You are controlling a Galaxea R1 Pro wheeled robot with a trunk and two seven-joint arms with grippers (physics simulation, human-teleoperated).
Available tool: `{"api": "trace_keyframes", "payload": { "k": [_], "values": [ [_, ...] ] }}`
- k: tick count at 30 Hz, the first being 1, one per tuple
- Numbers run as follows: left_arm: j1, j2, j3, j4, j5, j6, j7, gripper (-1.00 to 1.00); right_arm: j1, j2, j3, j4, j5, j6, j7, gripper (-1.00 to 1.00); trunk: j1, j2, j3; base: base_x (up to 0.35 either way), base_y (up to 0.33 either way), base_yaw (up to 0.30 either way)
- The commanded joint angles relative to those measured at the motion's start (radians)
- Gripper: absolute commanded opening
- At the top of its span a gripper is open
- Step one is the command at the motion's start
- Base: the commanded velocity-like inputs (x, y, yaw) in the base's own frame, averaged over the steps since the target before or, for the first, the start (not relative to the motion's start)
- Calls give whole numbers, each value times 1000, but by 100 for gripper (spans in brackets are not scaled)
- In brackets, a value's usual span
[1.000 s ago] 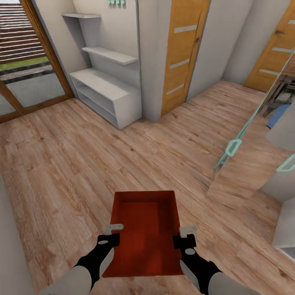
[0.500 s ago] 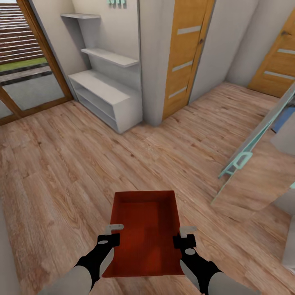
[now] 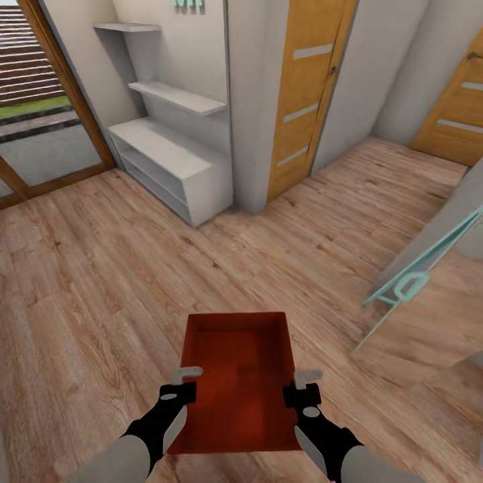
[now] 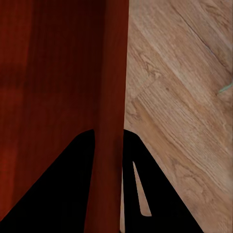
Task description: Move the two storage containers from the living room to the garage. In the garage, place one container on the floor and stack the other container on top of it (either order is fine).
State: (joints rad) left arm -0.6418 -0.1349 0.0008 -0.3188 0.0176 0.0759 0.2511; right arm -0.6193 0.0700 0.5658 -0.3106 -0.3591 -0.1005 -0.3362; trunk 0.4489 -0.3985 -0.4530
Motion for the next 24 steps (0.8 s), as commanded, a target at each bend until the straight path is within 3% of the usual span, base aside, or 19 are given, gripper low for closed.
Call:
{"api": "trace_keyframes", "payload": {
  "k": [1, 24],
  "values": [
    [1, 4, 1, -4, -15, 8, 10, -100, -1, -1, -23, 2, -16, -8, -16, -100, 1, -1, -1, 326, 0, 0],
    [1, 4, 1, -4, -15, 8, 10, -100, -1, -1, -23, 2, -16, -8, -16, -100, 1, -1, -1, 326, 0, 0]
  ]
}}
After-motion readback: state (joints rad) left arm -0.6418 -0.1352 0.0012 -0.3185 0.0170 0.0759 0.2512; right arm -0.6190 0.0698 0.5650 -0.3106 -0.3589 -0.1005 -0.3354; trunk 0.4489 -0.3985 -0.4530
